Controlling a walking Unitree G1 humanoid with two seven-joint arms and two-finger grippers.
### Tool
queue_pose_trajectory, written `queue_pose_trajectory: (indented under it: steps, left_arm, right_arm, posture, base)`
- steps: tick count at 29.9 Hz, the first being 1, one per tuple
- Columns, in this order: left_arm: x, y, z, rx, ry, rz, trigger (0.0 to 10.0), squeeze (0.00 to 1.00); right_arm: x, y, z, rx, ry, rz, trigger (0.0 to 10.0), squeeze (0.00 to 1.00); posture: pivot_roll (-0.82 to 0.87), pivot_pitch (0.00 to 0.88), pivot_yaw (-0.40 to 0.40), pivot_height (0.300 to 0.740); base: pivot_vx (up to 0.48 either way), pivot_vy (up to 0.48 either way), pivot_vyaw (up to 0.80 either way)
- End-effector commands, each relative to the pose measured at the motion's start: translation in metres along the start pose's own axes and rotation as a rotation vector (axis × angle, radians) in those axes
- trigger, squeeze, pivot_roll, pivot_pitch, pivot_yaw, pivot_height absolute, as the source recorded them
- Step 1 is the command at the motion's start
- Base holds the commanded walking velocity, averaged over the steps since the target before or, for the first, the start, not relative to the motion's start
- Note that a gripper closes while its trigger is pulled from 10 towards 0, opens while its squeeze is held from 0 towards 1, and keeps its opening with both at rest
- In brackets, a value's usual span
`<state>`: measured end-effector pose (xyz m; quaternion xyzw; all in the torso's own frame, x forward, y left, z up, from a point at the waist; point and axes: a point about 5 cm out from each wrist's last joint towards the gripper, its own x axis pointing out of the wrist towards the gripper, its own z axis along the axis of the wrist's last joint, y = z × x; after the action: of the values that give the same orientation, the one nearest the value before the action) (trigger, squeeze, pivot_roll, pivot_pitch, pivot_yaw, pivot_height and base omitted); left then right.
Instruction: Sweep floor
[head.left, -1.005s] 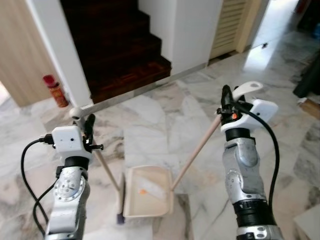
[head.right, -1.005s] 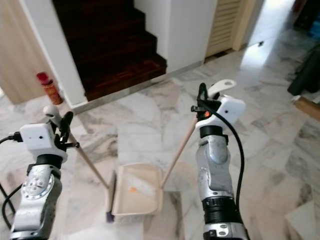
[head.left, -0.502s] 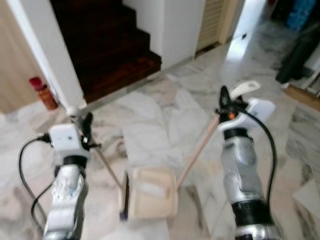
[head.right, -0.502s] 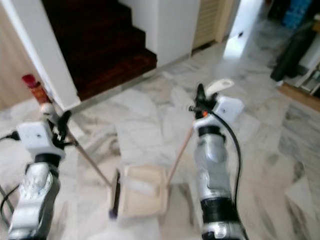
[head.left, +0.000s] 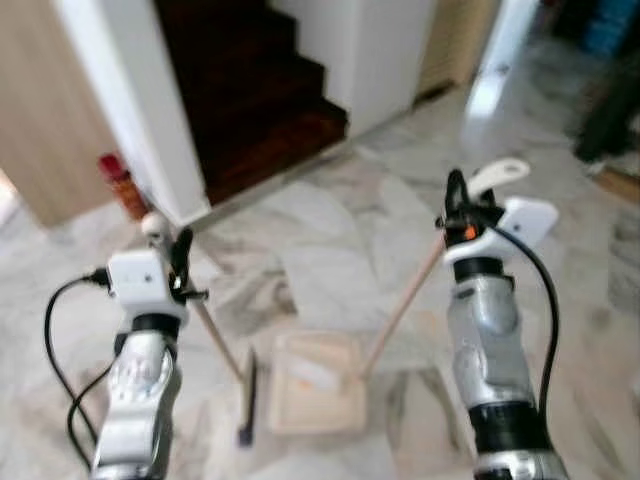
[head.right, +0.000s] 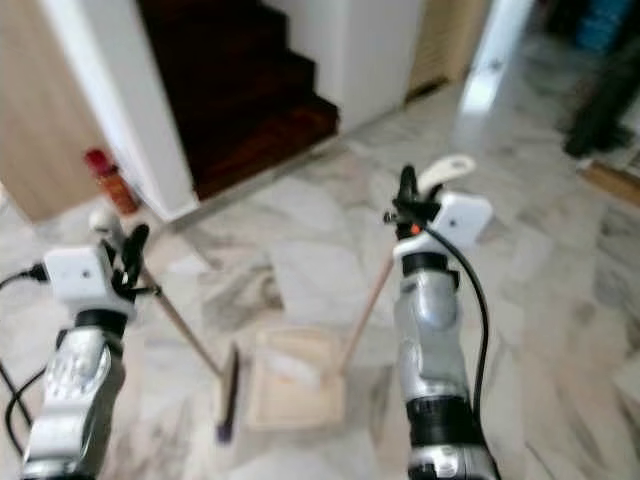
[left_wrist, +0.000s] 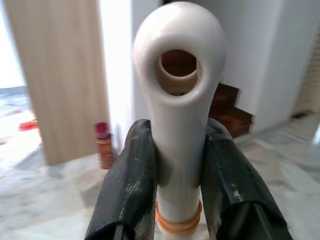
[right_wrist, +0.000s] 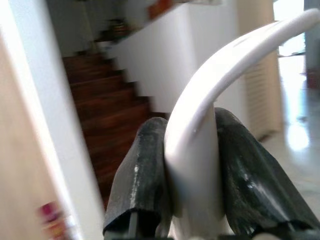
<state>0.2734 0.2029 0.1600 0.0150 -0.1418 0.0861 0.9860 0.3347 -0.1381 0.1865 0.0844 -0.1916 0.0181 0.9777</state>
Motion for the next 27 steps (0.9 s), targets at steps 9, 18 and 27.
queue_pose_trajectory:
  steps: [9, 18, 27]
  left_arm:
    - [0.0012, -0.0006, 0.0104, 0.031, -0.05, -0.005, 10.0, 0.0]
    - [0.0026, -0.0003, 0.0121, 0.034, -0.055, -0.003, 10.0, 0.0]
    - [0.0025, 0.0033, 0.0137, 0.04, -0.057, 0.003, 10.0, 0.0]
  right_arm:
    - [0.0036, -0.0004, 0.0106, 0.064, -0.053, -0.025, 10.0, 0.0]
    - [0.0049, -0.0007, 0.0101, 0.044, -0.049, -0.022, 10.0, 0.0]
    - [0.0041, 0.0015, 0.0083, 0.086, -0.043, -0.026, 10.0, 0.0]
  posture:
    - [0.01, 0.039, 0.019, 0.74]
    - [0.02, 0.057, 0.018, 0.74]
    - [0.03, 0.065, 0.023, 0.74]
  base:
    - [0.0, 0.48, 0.0]
    - [0.0, 0.48, 0.36]
    - [0.0, 0.48, 0.09]
